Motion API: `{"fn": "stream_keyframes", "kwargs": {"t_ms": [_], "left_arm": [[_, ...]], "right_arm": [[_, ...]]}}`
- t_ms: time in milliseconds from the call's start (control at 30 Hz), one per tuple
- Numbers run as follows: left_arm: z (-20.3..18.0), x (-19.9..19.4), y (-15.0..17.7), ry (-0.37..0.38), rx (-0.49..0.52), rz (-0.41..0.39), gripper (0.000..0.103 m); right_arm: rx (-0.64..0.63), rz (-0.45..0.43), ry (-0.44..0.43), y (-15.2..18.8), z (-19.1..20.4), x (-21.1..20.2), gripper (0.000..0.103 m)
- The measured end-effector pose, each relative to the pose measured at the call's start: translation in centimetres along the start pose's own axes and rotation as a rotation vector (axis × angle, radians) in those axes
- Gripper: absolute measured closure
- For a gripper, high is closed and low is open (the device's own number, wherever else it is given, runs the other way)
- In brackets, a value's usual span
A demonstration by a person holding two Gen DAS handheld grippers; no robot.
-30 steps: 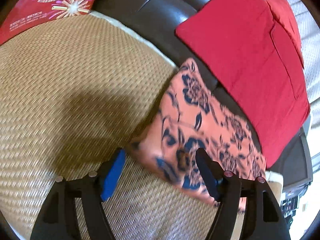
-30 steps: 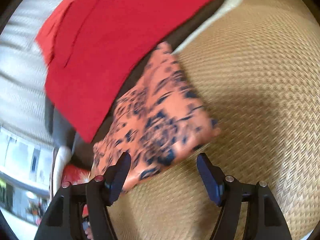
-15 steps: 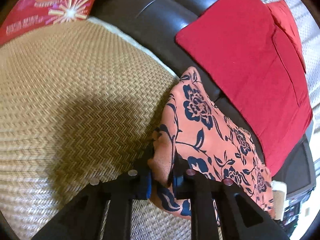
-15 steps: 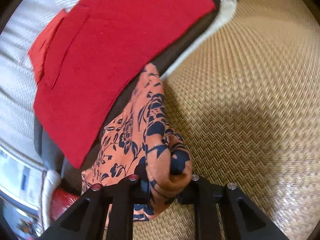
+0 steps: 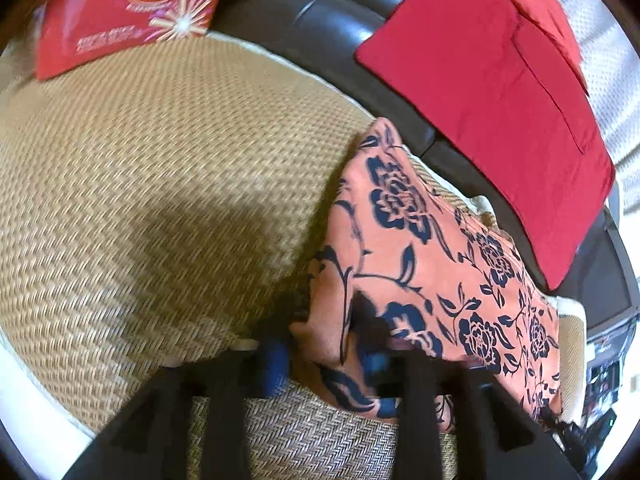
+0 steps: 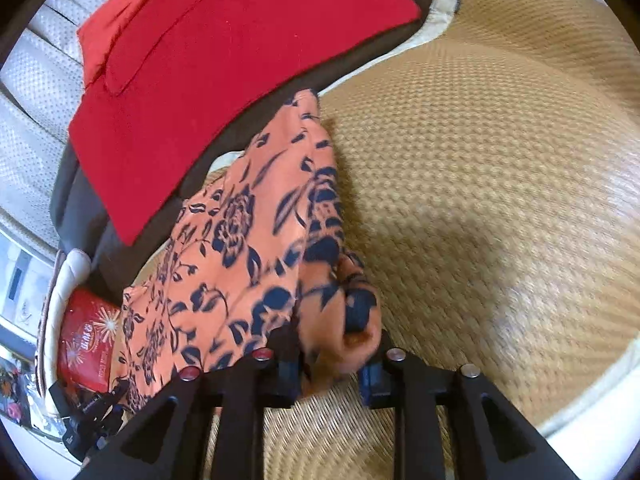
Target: Fold small clothes
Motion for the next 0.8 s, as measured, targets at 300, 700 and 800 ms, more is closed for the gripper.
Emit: {"fn": "stream_keyframes", "kwargs": {"t_ms": [300, 700, 800], "left_arm": [[-1.8, 0.9, 0.8, 0.115, -0.004, 0.024, 0.062], [-3.4, 0.7, 0.7, 0.097, 0.048, -0.013, 0.065], [-3.0, 1.1, 0.9, 0.094, 0.020, 0.018, 0.067]], "right_arm": [[-0.111, -0.143, 0.134, -1.0, 1.8, -6.4, 0.066], [-0.313, 0.098, -0.190, -2.2, 16.6, 7.0, 0.079], [-0.229, 0.149, -0.181, -1.1, 14.7, 10.1, 0.082]]}}
Point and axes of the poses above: each gripper's, at about its wrist camera, not at the fingertips, and x roughly the way its jaws point, z to its left, y to its underside, the point moved 8 cm from there along x, roughly the way its jaws point, and after that the axes turned 14 degrees about -x, right-handed, at the moved point
